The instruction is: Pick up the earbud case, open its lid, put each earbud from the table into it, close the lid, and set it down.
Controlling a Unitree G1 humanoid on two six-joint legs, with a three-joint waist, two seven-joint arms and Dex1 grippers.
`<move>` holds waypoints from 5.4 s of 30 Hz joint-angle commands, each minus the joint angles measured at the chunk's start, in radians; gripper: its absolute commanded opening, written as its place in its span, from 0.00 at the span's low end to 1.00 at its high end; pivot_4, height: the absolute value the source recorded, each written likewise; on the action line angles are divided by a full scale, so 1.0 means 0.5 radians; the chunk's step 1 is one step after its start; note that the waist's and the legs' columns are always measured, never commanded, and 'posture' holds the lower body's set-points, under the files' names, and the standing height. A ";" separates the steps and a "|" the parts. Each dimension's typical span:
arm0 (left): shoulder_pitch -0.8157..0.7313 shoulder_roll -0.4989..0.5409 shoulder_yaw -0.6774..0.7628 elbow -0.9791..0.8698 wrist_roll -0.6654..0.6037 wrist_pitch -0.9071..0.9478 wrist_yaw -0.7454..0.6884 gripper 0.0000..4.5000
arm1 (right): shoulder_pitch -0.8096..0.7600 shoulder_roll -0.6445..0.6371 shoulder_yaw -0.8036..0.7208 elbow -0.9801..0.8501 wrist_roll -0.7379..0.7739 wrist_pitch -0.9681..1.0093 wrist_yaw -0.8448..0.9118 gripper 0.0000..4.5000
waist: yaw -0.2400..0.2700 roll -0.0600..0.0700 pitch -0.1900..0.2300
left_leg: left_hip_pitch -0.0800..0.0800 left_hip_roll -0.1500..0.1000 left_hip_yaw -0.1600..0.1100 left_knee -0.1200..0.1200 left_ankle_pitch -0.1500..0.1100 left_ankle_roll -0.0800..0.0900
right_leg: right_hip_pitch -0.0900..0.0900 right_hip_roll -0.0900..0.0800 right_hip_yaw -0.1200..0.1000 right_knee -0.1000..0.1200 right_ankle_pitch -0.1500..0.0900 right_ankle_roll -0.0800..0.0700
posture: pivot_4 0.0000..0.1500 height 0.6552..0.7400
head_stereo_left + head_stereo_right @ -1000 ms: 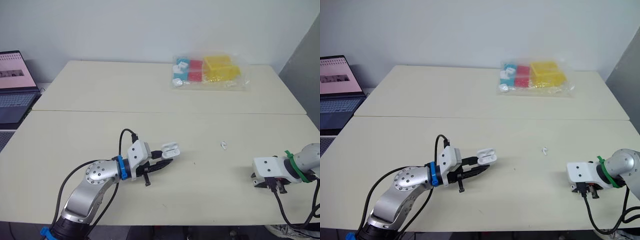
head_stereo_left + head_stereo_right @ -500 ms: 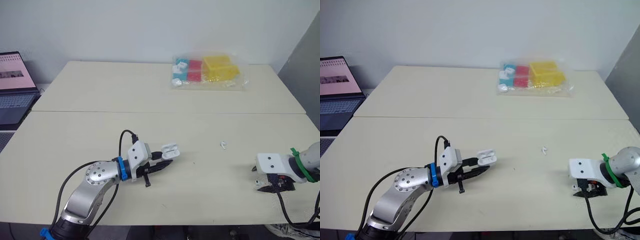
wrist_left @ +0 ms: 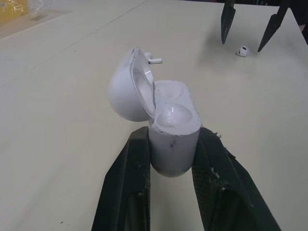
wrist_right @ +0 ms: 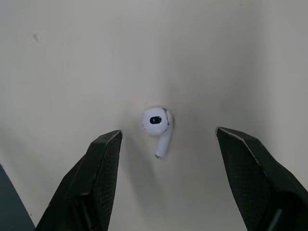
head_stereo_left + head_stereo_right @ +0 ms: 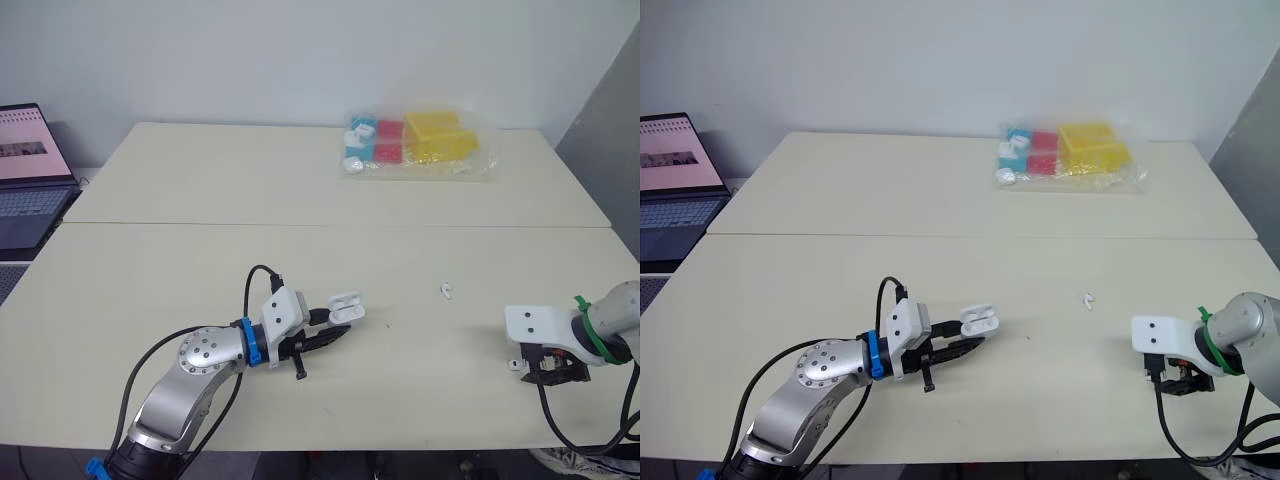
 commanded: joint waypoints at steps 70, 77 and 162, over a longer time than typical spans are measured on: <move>-0.527 -0.253 0.221 -0.013 -0.444 0.395 0.218 0.18 | -0.253 1.964 -0.214 -0.231 0.665 -0.585 -1.369 0.09 | -0.002 -0.006 0.002 | 0.002 0.000 -0.002 0.000 0.000 0.000 | 0.003 0.003 0.001 0.003 0.000 0.002 | 1.00 1.00; -0.522 -0.237 0.223 -0.038 -0.453 0.413 0.216 0.18 | -0.235 1.949 -0.179 -0.188 0.650 -0.619 -1.335 0.09 | -0.002 -0.006 0.002 | 0.002 0.000 -0.003 0.000 0.000 0.000 | 0.003 0.003 0.000 0.003 0.000 0.001 | 1.00 1.00; -0.235 -0.108 0.145 -0.090 -0.202 0.183 0.157 0.18 | -0.015 0.087 -0.082 0.079 0.455 -0.434 -0.011 0.09 | -0.004 0.001 0.006 | -0.021 0.000 -0.002 0.000 0.000 0.001 | -0.015 0.004 0.001 -0.004 0.001 0.003 | 1.00 1.00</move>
